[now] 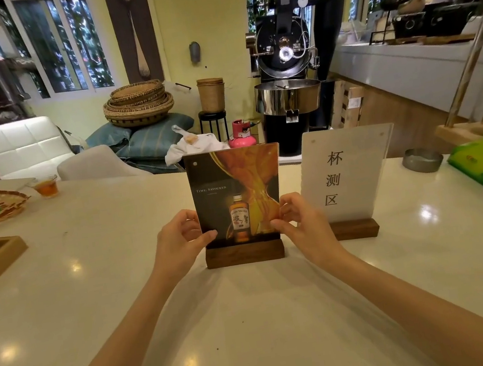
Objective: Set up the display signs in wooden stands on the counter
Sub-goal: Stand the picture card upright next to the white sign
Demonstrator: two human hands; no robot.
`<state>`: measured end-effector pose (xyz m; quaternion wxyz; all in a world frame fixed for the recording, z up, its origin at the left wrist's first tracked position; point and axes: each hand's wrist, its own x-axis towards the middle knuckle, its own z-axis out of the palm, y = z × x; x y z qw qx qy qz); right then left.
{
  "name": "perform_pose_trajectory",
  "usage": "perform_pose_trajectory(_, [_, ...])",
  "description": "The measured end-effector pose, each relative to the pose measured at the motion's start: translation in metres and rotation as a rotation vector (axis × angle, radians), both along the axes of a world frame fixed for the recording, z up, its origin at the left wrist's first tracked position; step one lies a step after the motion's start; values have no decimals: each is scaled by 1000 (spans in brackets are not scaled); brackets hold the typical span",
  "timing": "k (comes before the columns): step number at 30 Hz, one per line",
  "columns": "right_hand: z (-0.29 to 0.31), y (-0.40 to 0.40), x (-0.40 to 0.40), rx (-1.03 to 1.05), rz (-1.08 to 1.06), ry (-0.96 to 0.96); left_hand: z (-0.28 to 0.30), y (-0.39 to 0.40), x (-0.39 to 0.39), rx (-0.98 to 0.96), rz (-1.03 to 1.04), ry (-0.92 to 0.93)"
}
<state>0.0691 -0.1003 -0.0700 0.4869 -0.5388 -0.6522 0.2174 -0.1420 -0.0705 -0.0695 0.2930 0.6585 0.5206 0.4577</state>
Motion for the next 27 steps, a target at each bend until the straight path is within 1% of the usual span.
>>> perform_pose_trajectory(6, [1,-1,3,-43,23,-9,2,-5,2,-4,18,23])
perform_pose_trajectory(9, [-1,-4,9,-82,39,-35,7,-7,3,-17,-12,38])
perform_pose_trajectory(12, [1,-11,24,-31,0,-80,11,-10,3,-43,-50,35])
perform_pose_trajectory(14, [6,-19,39,14,-56,-74,14,-10,2,-42,-68,23])
perform_pose_trajectory(16, [11,-28,56,54,-145,30,15,-10,1,-47,-83,5])
perform_pose_trajectory(18, [14,-33,76,142,-313,95,15,-10,1,-55,-95,-18])
perform_pose_trajectory(20, [14,-33,94,197,-457,105,14,-11,1,-56,-88,-38])
perform_pose_trajectory(23, [9,-27,113,84,-533,93,13,-12,4,-42,-46,-45])
perform_pose_trajectory(25, [5,-24,118,0,-493,79,12,-13,6,-34,-23,-45])
perform_pose_trajectory(27, [4,-23,117,-51,-413,110,12,-14,8,-31,-6,-36])
